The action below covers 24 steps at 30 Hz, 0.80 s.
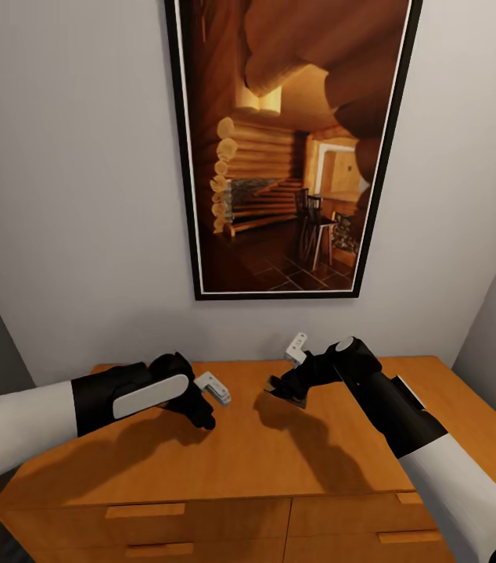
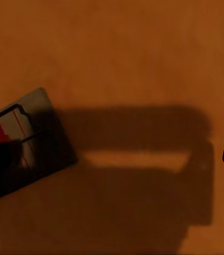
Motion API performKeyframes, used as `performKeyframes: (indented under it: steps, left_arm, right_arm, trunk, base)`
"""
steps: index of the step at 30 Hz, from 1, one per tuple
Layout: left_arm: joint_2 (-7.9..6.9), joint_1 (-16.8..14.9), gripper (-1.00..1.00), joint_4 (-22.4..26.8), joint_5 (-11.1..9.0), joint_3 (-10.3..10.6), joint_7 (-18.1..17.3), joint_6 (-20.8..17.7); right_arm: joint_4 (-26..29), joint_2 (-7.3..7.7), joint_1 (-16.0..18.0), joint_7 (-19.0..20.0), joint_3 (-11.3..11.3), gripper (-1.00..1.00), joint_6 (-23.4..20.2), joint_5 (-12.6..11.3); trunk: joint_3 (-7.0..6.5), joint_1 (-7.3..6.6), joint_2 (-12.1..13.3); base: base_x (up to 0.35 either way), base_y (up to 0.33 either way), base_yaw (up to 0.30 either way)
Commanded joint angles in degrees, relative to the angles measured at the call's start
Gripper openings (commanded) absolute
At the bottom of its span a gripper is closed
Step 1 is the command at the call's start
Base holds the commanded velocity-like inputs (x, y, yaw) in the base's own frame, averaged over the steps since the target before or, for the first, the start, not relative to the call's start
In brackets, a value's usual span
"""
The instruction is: Take the four mousetraps from the cabinet in the bathroom and place them on the bathroom floor. Make sure all four end up on the same floor surface, and ensure that at least two of them are either under or directly next to the same bathroom sink.
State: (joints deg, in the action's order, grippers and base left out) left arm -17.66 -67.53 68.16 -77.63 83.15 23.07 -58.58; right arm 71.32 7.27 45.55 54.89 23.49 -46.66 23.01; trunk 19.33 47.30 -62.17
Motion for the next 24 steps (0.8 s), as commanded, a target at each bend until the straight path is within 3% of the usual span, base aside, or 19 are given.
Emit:
performKeyframes:
  steps: [1,4,9,17,21,24]
  left_arm:
    - [-0.02,-0.09,1.00,0.09,-0.59,0.18,0.57,0.05]
    - [0.03,-0.07,1.00,0.12,-0.59,0.77,0.57,0.03]
    - [0.08,-0.20,1.00,0.09,-0.59,4.17,0.55,0.04]
    - [-0.45,-0.34,1.00,-0.46,-0.46,4.66,0.57,0.17]
    - [-1.31,-2.65,1.00,-0.41,-0.56,1.63,0.52,0.22]
    - [-3.44,-3.17,1.00,-0.15,-0.64,-3.69,0.49,0.24]
  right_arm:
    - [0.07,0.02,0.06,0.49,0.06,-1.00,-0.10,0.61]
    - [0.07,0.02,0.06,0.49,0.06,-1.00,-0.10,0.63]
    - [0.09,0.02,0.06,0.49,0.06,-1.00,-0.10,0.64]
    - [0.10,0.02,0.06,0.49,0.06,-1.00,-0.10,0.63]
    - [0.13,0.02,0.06,0.49,0.08,-1.00,-0.10,0.64]
    - [0.10,0.02,0.06,0.49,0.09,-1.00,-0.10,0.62]
  trunk:
    - [0.08,0.01,-0.06]
    - [0.08,0.01,-0.06]
    - [0.07,0.01,-0.06]
    - [0.01,0.01,-0.06]
    - [0.01,0.01,-0.06]
    - [0.01,0.01,-0.06]
  base:
    - [0.000,0.000,0.000]
    - [0.000,0.000,0.000]
    - [0.000,0.000,-0.028]
    - [0.000,0.000,-0.116]
    - [0.000,0.000,-0.009]
    - [0.000,0.000,-0.001]
